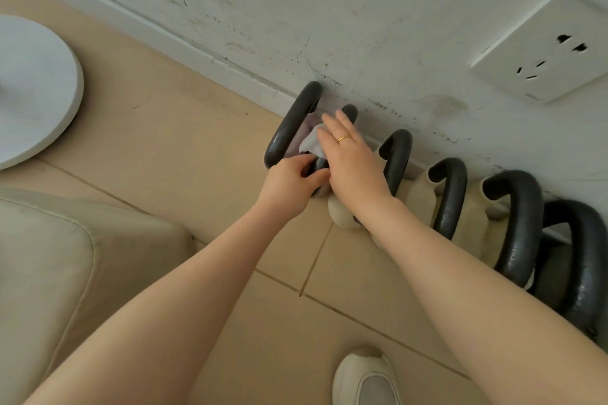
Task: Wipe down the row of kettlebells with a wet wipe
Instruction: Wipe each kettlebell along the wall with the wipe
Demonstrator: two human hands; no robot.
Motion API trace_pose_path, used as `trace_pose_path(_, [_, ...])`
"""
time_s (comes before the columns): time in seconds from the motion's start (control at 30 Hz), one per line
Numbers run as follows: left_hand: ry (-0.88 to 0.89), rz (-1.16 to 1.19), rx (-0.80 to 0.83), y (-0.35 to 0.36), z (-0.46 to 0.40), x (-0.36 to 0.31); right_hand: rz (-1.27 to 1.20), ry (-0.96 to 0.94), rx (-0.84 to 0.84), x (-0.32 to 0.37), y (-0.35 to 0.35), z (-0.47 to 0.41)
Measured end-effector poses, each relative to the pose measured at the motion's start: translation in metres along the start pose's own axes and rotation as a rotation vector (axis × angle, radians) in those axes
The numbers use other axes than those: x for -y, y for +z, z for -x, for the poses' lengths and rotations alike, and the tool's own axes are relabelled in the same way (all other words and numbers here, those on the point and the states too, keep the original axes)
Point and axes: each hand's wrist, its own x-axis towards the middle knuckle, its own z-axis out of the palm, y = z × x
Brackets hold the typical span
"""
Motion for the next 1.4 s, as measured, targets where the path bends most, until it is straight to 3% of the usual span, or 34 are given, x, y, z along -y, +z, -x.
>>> trace_pose_path(0.17, [0.012,-0.024,0.005,0.01,-0.009,-0.007,-0.802,0.639,-0.459,0.014,-0.022,0.01])
trace_pose_path(0.27, [-0.001,0.026,0.001,0.009,-0.009,-0.003,-1.185,0.924,-0.442,0.022,-0.028,0.014])
trace_pose_path(0.33, [-0.041,0.107,0.022,0.005,-0.007,-0.003,-1.307,1.004,-0.416,0.026,-0.029,0.013])
trace_pose_path(0.47, [-0.072,0.327,0.063,-0.005,0.0,-0.01,-1.197,0.921,-0.383,0.026,-0.029,0.015])
trace_pose_path(0.53, [-0.061,0.349,0.091,-0.007,0.001,-0.017,-1.097,0.814,-0.278,0.027,-0.025,0.017])
trace_pose_path(0.67, [-0.042,0.331,0.149,-0.01,-0.001,-0.021,-1.239,0.75,-0.022,0.04,-0.013,0.017])
trace_pose_path(0.8, [-0.117,0.313,0.118,-0.015,-0.004,-0.017,-1.416,0.962,-0.182,0.029,-0.013,0.009])
trace_pose_path(0.97, [0.036,0.067,0.137,-0.01,-0.007,-0.019,-1.05,0.802,-0.306,0.039,-0.005,0.004])
trace_pose_path(1.07, [0.033,-0.098,0.1,-0.012,-0.01,-0.011,-0.915,0.862,-0.341,0.032,-0.006,0.007])
trace_pose_path(1.27, [-0.062,0.056,0.141,-0.014,-0.004,0.01,-0.813,0.847,-0.28,0.042,-0.002,0.008])
trace_pose_path(1.4, [-0.148,0.263,0.162,-0.018,-0.002,0.002,-1.131,1.034,-0.107,0.045,-0.018,-0.008])
